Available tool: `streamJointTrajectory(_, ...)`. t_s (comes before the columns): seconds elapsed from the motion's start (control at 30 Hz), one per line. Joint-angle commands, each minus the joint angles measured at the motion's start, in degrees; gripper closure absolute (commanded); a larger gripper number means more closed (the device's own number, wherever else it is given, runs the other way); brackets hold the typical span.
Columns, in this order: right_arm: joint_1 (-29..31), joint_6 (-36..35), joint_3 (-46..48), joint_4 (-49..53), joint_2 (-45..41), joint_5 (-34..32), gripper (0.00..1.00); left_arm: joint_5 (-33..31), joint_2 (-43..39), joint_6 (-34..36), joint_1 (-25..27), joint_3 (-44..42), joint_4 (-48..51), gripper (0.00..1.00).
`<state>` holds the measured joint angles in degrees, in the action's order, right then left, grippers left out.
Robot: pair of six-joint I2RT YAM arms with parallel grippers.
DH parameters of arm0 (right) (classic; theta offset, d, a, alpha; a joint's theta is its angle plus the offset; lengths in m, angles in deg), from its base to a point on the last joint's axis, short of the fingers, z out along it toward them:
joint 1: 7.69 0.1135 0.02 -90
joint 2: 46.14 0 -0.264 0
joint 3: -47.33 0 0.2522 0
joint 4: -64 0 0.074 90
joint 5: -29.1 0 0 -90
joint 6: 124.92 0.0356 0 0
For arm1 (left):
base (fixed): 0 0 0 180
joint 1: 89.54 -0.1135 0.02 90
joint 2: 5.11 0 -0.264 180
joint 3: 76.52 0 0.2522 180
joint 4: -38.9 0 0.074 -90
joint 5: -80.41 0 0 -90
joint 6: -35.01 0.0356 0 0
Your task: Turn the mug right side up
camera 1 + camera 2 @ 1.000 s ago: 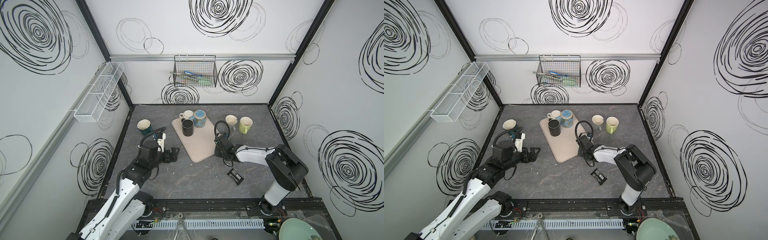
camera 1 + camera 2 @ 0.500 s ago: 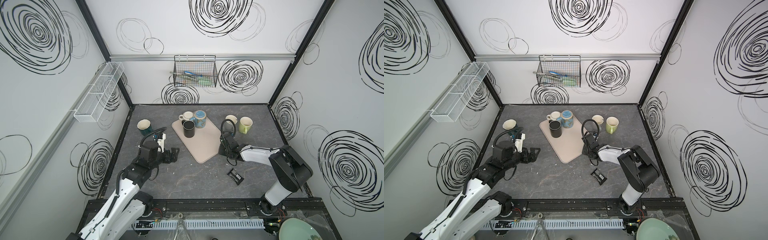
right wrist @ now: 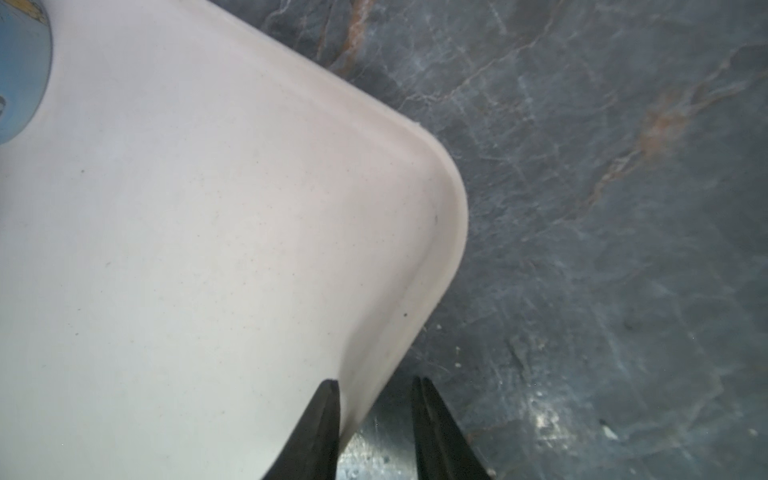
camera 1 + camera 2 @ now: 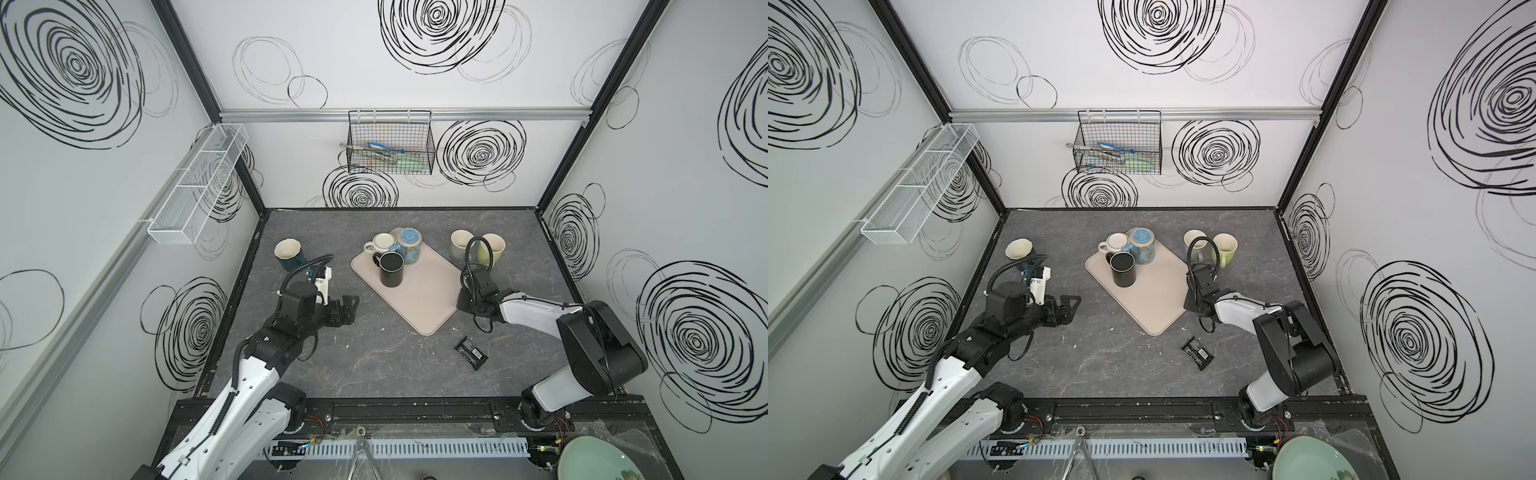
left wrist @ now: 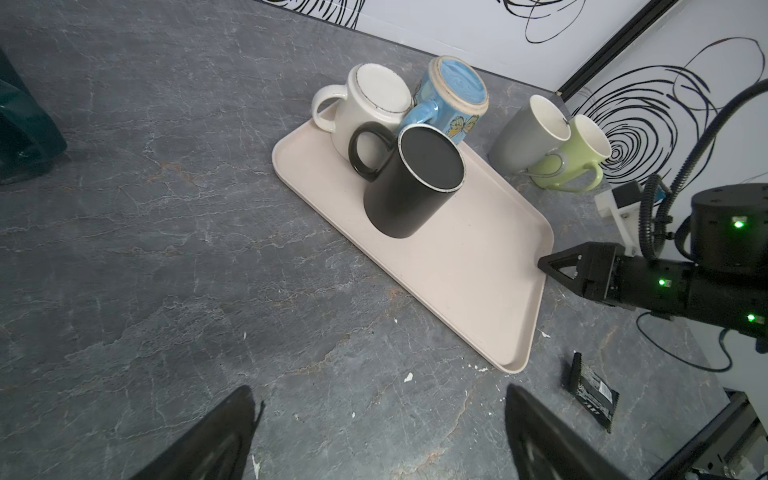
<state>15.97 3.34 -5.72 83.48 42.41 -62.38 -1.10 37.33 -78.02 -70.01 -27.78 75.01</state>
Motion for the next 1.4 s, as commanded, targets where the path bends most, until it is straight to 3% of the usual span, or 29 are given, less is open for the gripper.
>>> streamJointTrajectory(0.0,0.2,-1.2,0.1,4.5,0.3,1.3,0.63,-0.6,-0.5,-0.1,0.5,0.1,-1.2,0.04)
streamJointTrajectory(0.13,0.9,-0.4,-0.2,3.7,2.3,1.3,0.63,-0.7,-0.5,-0.1,0.5,0.1,-1.2,0.04)
streamJointTrajectory(0.23,2.0,-0.4,-1.5,3.7,4.6,1.1,0.69,-0.7,-0.5,-0.1,0.7,0.1,-1.2,0.04)
streamJointTrajectory(0.43,5.0,-0.9,-5.0,4.2,9.0,-0.5,0.7,-1.1,-0.8,-0.2,1.0,0.1,-1.0,0.04)
streamJointTrajectory(0.67,6.7,-2.9,-9.1,6.9,11.7,-2.7,0.79,-1.4,-0.6,-0.3,1.1,0.0,-1.0,0.04)
streamJointTrajectory(1.03,5.8,-4.9,-6.4,11.3,6.9,-8.7,0.85,-1.2,-0.2,-0.3,1.1,0.0,-1.2,0.04)
streamJointTrajectory(1.37,4.7,-6.2,-2.9,12.5,2.7,-9.4,0.89,-1.4,-0.2,-0.4,1.2,0.0,-1.0,0.04)
